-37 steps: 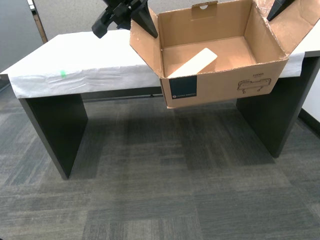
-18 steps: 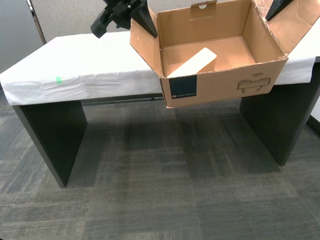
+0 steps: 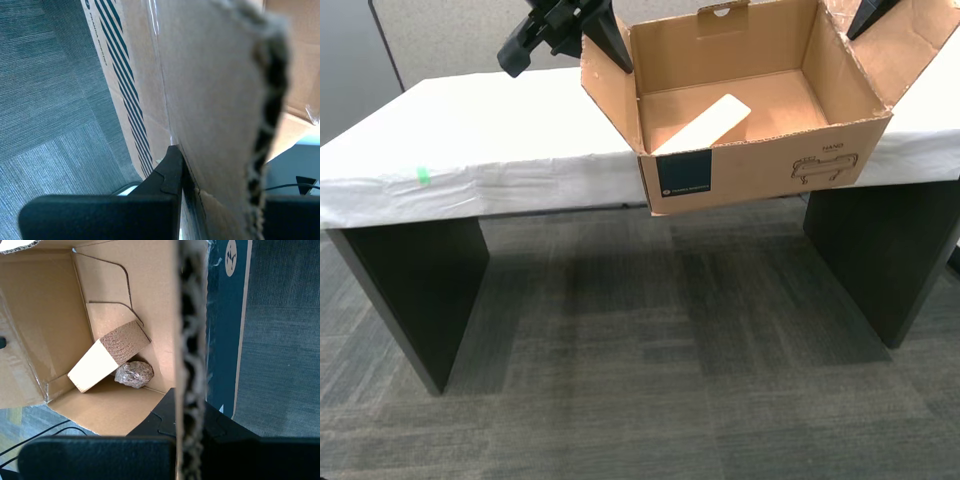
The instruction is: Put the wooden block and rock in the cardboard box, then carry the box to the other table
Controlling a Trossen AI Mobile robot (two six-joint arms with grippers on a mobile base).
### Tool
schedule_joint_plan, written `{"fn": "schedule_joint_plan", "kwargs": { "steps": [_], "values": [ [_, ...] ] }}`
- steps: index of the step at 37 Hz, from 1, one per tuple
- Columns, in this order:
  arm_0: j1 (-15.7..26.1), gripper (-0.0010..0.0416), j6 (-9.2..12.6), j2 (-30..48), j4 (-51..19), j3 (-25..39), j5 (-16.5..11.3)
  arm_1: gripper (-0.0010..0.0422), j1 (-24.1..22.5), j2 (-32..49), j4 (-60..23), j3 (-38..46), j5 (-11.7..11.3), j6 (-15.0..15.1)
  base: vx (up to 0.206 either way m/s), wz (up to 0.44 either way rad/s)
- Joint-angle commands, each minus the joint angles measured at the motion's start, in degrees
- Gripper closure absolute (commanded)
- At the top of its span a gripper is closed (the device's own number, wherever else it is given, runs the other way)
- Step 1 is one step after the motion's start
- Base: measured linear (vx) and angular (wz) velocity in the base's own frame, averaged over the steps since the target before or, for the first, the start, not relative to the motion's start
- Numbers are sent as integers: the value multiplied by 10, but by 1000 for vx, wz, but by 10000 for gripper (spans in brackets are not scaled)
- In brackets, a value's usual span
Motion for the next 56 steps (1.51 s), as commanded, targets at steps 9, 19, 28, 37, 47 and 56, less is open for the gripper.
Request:
{"fn": "schedule_joint_plan", "kwargs": {
  "steps": [9,19,28,37,47,56],
  "values": [
    [5,406,-2,0,2,1,-15,413,-2,-1,6,1,5,-7,144,-12],
    [8,406,-3,0,3,1,-15,413,-1,-1,15,1,-8,-7,144,-10],
    [9,406,-4,0,4,1,-15,413,-2,-1,30,1,1,6,150,0],
    [10,406,-3,0,4,1,-15,413,-1,-1,34,1,58,4,148,2],
    [12,406,-2,0,10,1,-15,413,-1,-1,34,1,57,5,142,19],
    [23,407,13,16,21,1,-15,413,-1,-8,26,0,56,4,149,63]
  ]
}}
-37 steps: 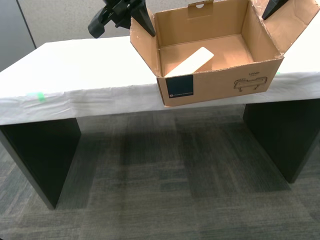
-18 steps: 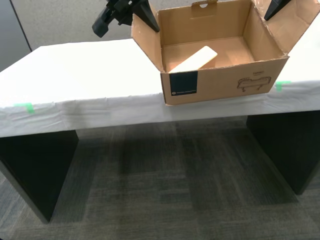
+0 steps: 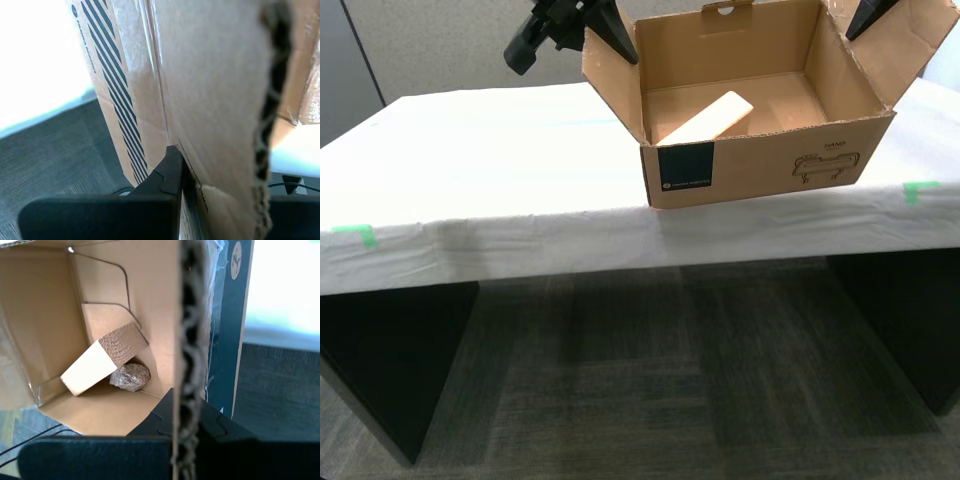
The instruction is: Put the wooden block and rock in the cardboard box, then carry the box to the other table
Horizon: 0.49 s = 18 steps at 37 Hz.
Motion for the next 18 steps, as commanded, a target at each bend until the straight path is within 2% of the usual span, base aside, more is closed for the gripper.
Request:
{"fn": "schedule_joint_plan", "kwargs": {
  "steps": [1,6,11,18],
  "values": [
    [14,407,9,19,9,1,-19,413,-1,-8,0,1,21,1,155,69],
    [36,407,9,58,16,1,-20,413,0,-22,-6,1,13,6,152,69],
    [46,407,8,71,22,3,-20,413,1,-35,-31,0,-32,24,145,57],
    [47,407,6,70,23,4,-20,413,5,-37,-42,-19,-34,36,145,63]
  ]
}}
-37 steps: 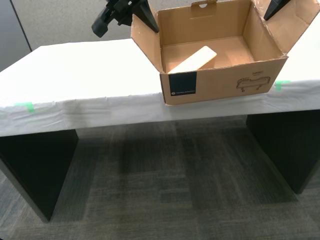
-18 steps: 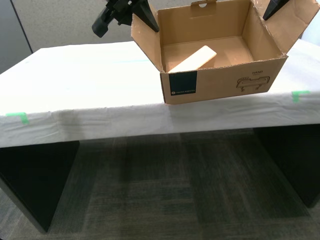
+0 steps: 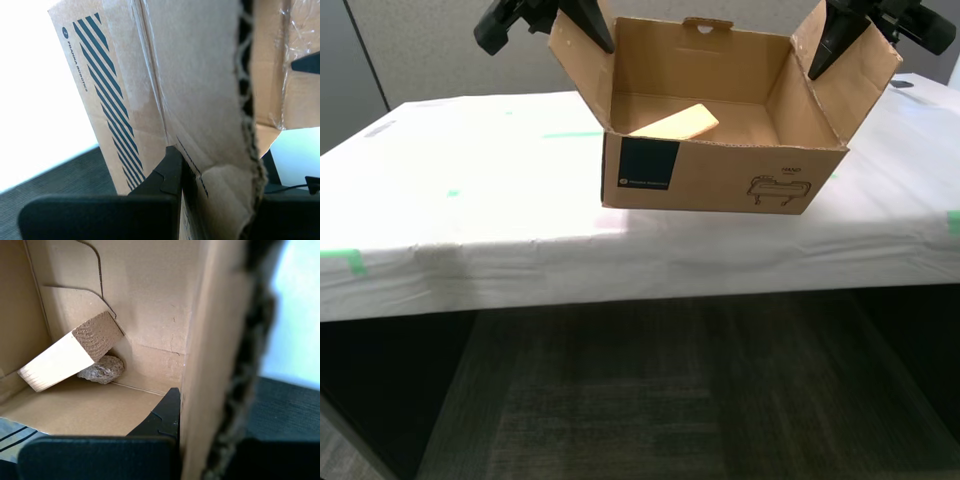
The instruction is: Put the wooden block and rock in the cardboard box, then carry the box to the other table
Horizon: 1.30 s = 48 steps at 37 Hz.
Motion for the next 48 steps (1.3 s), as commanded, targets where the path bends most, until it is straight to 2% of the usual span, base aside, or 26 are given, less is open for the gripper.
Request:
{"fn": "schedule_joint_plan", "kwargs": {
  "steps": [1,4,7,13,22,29,32,42,48],
  "values": [
    [2,406,-1,0,3,0,-23,413,0,-1,7,-22,17,6,140,55],
    [2,406,-3,0,5,0,-23,413,1,-1,17,-46,8,3,143,37],
    [2,406,-3,0,11,1,-23,413,1,-2,43,-63,8,-29,146,13],
    [8,406,5,3,38,0,-24,413,6,0,88,-69,7,-59,149,12],
    [9,407,10,20,46,2,-33,413,37,0,92,-68,0,-61,152,7],
    [18,406,47,20,65,13,-40,413,65,0,92,-67,-1,-50,143,1],
    [19,407,56,29,63,22,-41,413,73,0,92,-67,-1,-47,141,-2],
    [28,407,66,58,78,52,-42,413,80,0,101,-67,-2,-29,145,16],
    [28,406,70,87,75,75,-42,413,83,9,120,-61,-3,-31,143,6]
  ]
}}
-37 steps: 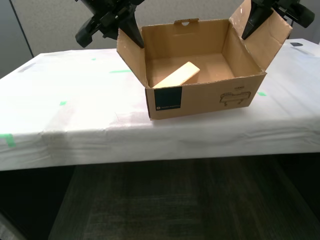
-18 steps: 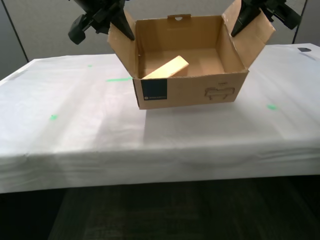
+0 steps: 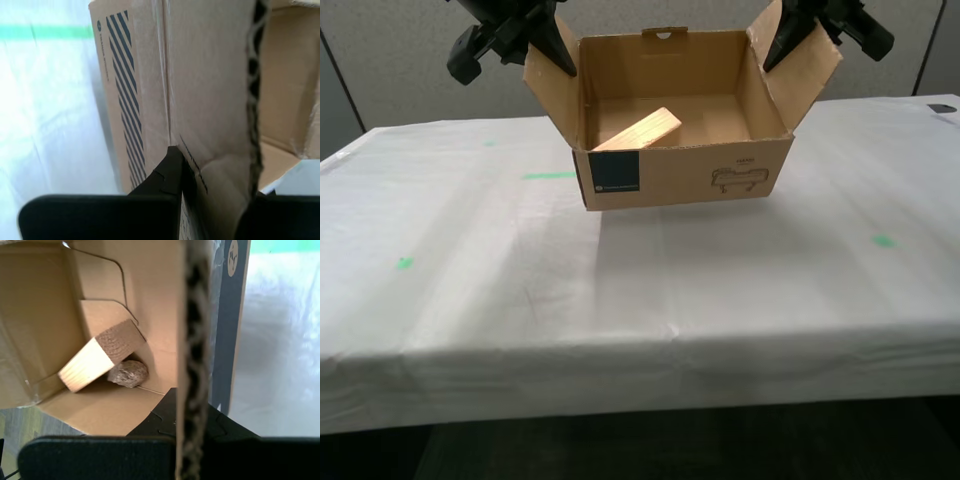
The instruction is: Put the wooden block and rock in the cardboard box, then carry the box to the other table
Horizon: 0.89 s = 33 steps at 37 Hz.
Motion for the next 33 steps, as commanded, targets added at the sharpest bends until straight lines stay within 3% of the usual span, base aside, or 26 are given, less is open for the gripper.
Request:
{"fn": "schedule_joint_plan", "kwargs": {
  "steps": [1,15,22,33],
  "values": [
    [3,407,9,12,6,8,-12,413,0,7,9,9,12,-1,146,7],
    [9,407,13,23,15,-5,-4,413,1,62,8,25,11,6,124,9],
    [9,406,15,74,25,27,-4,413,12,68,20,25,-39,11,26,1],
    [9,406,9,186,-28,142,-4,413,31,158,-15,102,-15,18,-14,3]
  ]
}}
